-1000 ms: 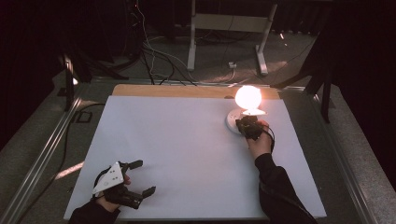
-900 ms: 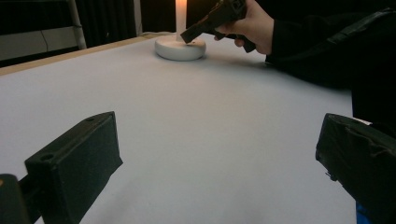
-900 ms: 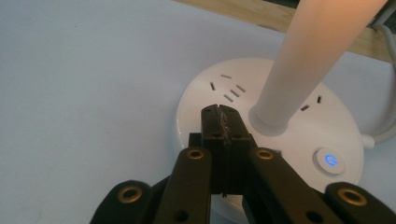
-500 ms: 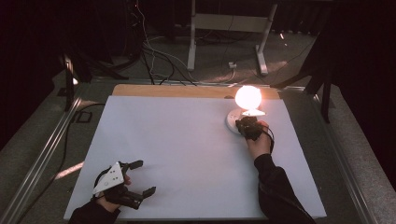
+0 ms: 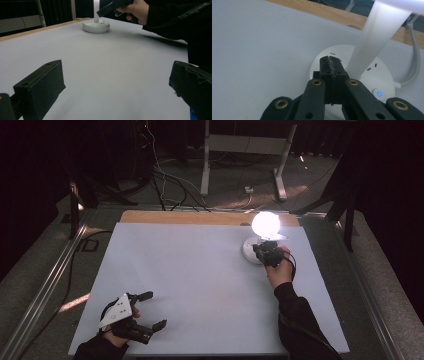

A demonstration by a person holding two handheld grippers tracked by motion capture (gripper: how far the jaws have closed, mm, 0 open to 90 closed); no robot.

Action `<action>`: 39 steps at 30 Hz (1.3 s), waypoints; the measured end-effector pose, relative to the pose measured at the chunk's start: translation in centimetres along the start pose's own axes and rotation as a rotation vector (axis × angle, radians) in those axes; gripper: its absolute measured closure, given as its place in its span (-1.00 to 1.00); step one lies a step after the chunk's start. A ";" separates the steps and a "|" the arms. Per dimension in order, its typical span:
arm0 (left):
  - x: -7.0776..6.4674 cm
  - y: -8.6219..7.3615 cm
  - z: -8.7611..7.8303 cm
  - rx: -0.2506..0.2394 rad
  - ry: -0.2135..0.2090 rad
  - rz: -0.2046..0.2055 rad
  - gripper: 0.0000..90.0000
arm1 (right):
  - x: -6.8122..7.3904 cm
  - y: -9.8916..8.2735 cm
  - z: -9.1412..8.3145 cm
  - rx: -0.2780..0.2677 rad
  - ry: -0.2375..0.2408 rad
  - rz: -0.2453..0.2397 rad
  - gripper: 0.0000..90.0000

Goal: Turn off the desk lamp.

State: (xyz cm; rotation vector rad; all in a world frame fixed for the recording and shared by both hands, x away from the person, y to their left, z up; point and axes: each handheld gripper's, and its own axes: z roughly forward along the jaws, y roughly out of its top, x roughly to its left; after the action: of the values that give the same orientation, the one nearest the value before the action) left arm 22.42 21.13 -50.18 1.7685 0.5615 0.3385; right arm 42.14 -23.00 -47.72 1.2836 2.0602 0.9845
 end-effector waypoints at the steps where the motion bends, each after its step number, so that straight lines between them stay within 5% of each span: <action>1: 0.0 0.0 0.0 0.000 0.000 0.000 -0.99 | 0.0 0.1 -0.1 0.000 -0.001 -0.001 1.00; 15: 0.0 0.0 0.0 -0.001 -0.001 0.003 -0.99 | -0.3 0.2 -0.3 -0.009 -0.002 0.003 1.00; 39: 0.0 0.0 0.0 0.003 0.000 0.002 -0.99 | -0.5 -1.4 1.7 0.043 -0.003 0.024 1.00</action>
State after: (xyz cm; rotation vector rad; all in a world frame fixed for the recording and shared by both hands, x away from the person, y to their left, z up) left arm 22.41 21.12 -50.21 1.7725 0.5600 0.3389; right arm 42.87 -23.31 -49.86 1.3340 2.0790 0.9532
